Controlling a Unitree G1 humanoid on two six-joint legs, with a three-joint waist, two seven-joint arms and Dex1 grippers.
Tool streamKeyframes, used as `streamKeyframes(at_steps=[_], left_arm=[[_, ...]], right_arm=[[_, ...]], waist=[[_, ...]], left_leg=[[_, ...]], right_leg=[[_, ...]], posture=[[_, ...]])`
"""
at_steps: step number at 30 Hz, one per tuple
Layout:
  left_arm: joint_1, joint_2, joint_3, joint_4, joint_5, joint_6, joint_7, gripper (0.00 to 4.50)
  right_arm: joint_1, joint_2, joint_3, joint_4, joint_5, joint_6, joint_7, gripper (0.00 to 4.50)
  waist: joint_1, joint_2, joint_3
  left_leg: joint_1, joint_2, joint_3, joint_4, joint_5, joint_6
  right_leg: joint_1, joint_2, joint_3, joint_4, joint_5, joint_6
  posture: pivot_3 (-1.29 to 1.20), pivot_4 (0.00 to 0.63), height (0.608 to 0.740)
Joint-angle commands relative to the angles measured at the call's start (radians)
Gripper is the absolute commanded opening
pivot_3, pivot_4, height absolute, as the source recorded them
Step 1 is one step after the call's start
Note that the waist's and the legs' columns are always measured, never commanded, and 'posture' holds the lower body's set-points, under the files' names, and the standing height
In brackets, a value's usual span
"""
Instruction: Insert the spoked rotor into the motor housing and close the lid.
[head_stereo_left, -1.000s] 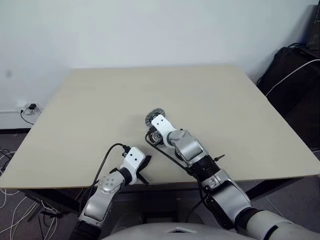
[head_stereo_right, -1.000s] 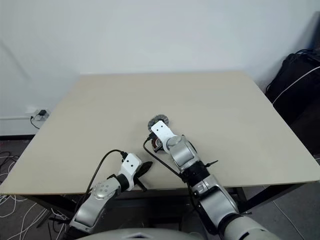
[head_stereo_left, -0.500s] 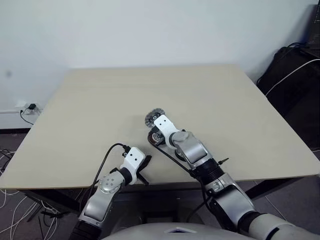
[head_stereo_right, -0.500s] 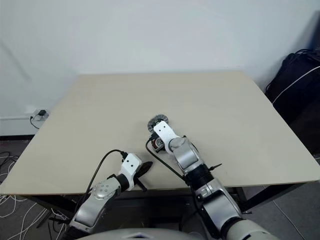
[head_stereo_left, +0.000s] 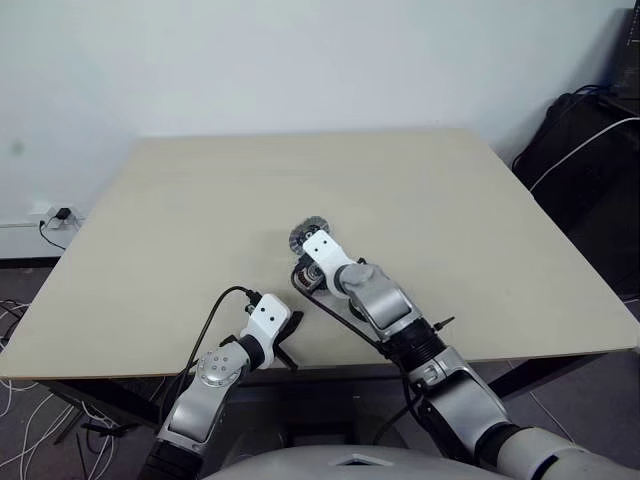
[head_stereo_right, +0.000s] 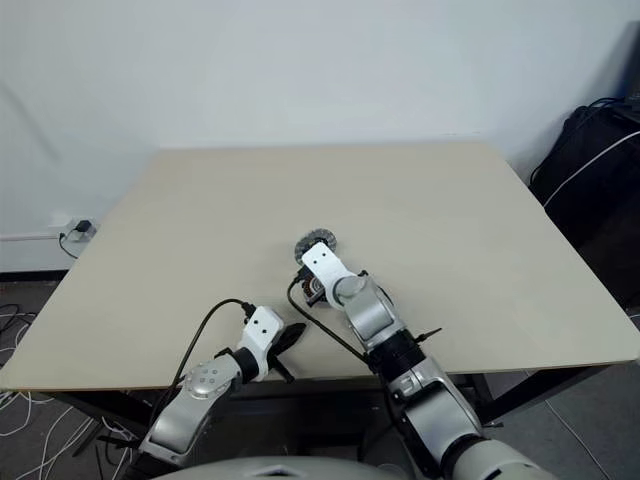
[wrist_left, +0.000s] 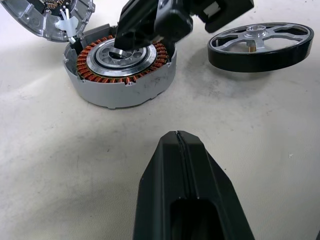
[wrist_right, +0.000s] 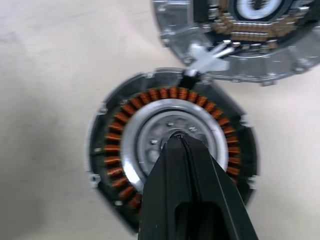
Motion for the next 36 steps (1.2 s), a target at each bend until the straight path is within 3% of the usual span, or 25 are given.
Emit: streamKeyframes(at_steps=[1, 9, 18, 36], left_arm=[[-0.011, -0.003, 0.006, -0.034, -0.014, -0.009, 0.002, 0.0], [-0.011, -0.003, 0.004, -0.032, -0.015, -0.009, 0.004, 0.0], [-0.011, -0.003, 0.002, -0.033, -0.015, -0.008, 0.002, 0.0], [-0.005, 0.002, 0.007, -0.044, -0.017, -0.006, 0.004, 0.0]], right_arm=[[-0.013, 0.01, 0.001, -0.019, 0.019, -0.021, 0.025, 0.02], [-0.003, 0.005, 0.01, -0.033, 0.024, -0.033, 0.05, 0.02], [-0.009, 0.009, -0.042, -0.017, 0.017, -0.11, -0.016, 0.02], [-0.037, 0.009, -0.079, 0.146, 0.014, -0.183, -0.065, 0.02]], waist=[[0.0, 0.0, 0.0], [-0.003, 0.0, 0.0], [0.0, 0.0, 0.0], [0.0, 0.0, 0.0]], left_leg=[[0.0, 0.0, 0.0, 0.0, 0.0, 0.0], [0.0, 0.0, 0.0, 0.0, 0.0, 0.0], [0.0, 0.0, 0.0, 0.0, 0.0, 0.0], [0.001, 0.0, 0.0, 0.0, 0.0, 0.0]], right_leg=[[0.0, 0.0, 0.0, 0.0, 0.0, 0.0], [0.0, 0.0, 0.0, 0.0, 0.0, 0.0], [0.0, 0.0, 0.0, 0.0, 0.0, 0.0], [0.001, 0.0, 0.0, 0.0, 0.0, 0.0]], posture=[[0.0, 0.0, 0.74], [0.0, 0.0, 0.74], [0.0, 0.0, 0.74], [0.0, 0.0, 0.74]])
